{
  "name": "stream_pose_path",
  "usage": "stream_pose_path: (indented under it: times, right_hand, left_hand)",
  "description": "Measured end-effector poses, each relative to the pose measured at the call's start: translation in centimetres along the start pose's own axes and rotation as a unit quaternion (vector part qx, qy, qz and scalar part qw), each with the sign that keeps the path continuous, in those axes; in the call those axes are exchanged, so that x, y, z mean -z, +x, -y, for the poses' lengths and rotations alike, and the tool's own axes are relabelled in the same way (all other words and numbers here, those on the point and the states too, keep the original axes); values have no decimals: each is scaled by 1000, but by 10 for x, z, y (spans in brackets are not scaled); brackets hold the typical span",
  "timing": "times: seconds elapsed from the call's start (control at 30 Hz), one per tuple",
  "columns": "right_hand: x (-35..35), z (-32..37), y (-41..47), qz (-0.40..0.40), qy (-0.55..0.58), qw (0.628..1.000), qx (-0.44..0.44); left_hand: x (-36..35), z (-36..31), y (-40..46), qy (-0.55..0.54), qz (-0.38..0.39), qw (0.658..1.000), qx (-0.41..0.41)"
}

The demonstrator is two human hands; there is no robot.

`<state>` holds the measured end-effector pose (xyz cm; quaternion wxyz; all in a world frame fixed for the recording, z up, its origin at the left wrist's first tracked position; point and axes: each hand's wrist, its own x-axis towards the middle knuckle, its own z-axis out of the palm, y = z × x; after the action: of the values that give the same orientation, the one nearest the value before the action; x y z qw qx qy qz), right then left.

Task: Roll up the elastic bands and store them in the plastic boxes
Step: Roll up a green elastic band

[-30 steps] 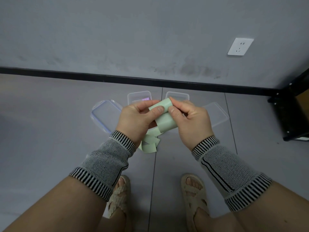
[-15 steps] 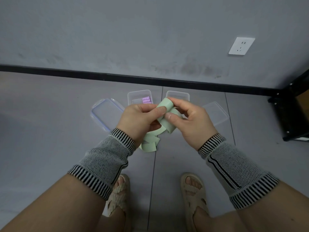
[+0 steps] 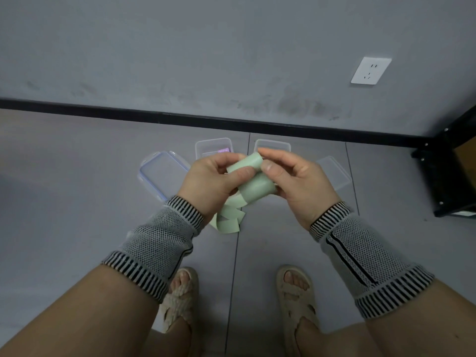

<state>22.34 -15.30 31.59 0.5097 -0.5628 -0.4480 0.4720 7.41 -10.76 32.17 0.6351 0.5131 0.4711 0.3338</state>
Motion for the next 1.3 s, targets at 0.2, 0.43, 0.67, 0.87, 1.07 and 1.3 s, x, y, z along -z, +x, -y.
stream_pose_path:
  times: [0.2, 0.43, 0.67, 0.87, 1.07, 1.3]
  right_hand:
    - [1, -2, 2, -27, -23, 999, -24]
    - [-5, -8, 6, -75, 30, 995, -54]
    - [-5, -8, 7, -52, 76, 993, -77]
    - [0, -7, 8, -35, 90, 990, -102]
    - [2, -5, 8, -80, 98, 988, -92]
    - [1, -4, 8, -111, 75, 986, -104]
  left_hand:
    - [-1, 2, -2, 50, 18, 998, -25]
    - [-2, 1, -1, -30, 17, 994, 99]
    - [3, 0, 2, -28, 20, 995, 89]
    - [3, -1, 1, -4, 25, 999, 41]
    - [1, -8, -2, -73, 12, 989, 129]
    - [0, -6, -4, -35, 30, 995, 90]
